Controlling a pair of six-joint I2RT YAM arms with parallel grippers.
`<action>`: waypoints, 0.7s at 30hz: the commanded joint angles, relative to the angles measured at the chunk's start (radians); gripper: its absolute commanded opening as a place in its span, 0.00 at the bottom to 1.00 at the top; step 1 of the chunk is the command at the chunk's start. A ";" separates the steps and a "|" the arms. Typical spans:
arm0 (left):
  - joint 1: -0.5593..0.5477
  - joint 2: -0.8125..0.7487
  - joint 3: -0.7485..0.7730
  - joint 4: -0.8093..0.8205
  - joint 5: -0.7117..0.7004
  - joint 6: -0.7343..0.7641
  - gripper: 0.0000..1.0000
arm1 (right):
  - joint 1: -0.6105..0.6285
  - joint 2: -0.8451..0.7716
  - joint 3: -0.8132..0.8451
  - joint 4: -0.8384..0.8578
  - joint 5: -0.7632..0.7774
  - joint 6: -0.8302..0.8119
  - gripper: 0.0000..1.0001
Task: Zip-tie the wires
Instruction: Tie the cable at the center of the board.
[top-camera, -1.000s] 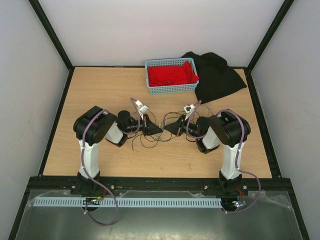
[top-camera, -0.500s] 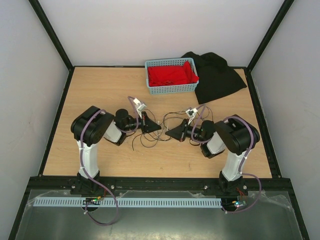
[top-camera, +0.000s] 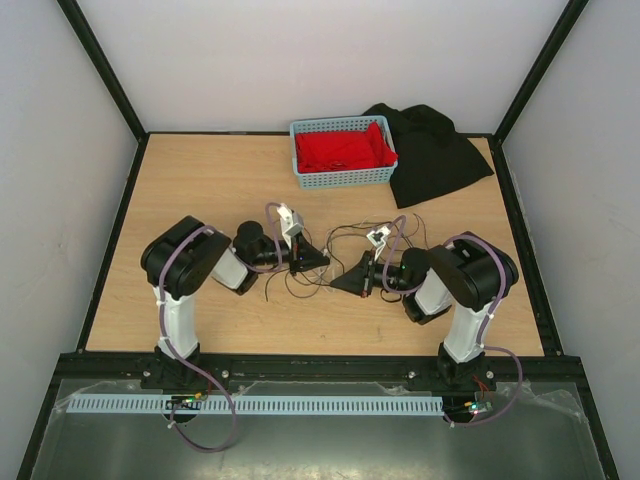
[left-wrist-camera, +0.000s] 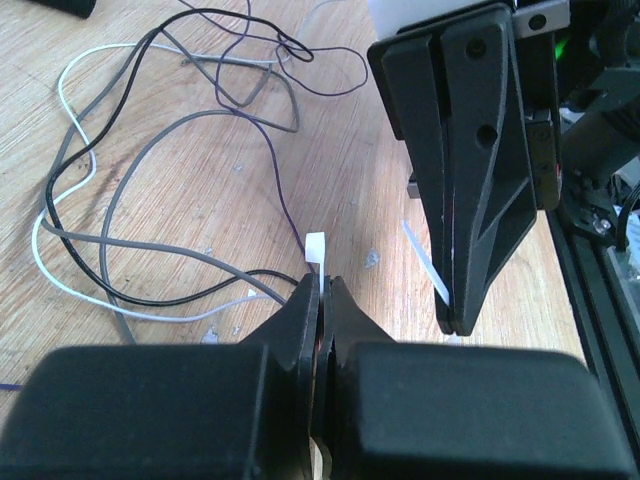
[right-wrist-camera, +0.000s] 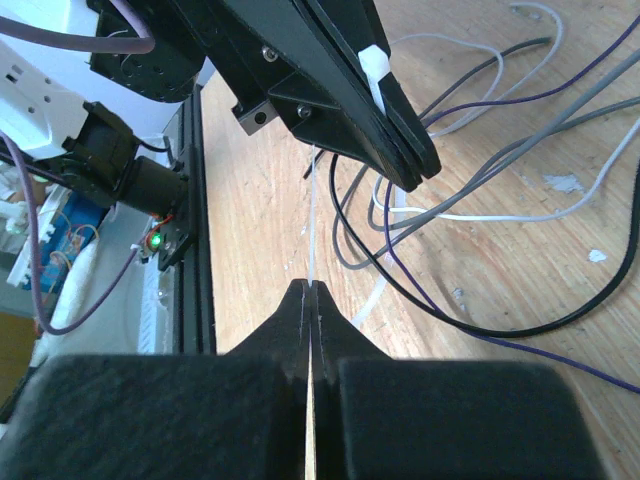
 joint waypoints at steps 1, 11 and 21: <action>-0.024 -0.057 -0.039 0.035 0.000 0.143 0.00 | 0.005 -0.028 -0.017 0.136 -0.057 0.034 0.00; -0.096 -0.109 -0.097 0.035 -0.104 0.336 0.00 | 0.008 -0.051 -0.029 0.116 -0.096 0.058 0.00; -0.118 -0.115 -0.113 0.035 -0.161 0.390 0.00 | 0.009 -0.043 -0.030 0.109 -0.113 0.048 0.00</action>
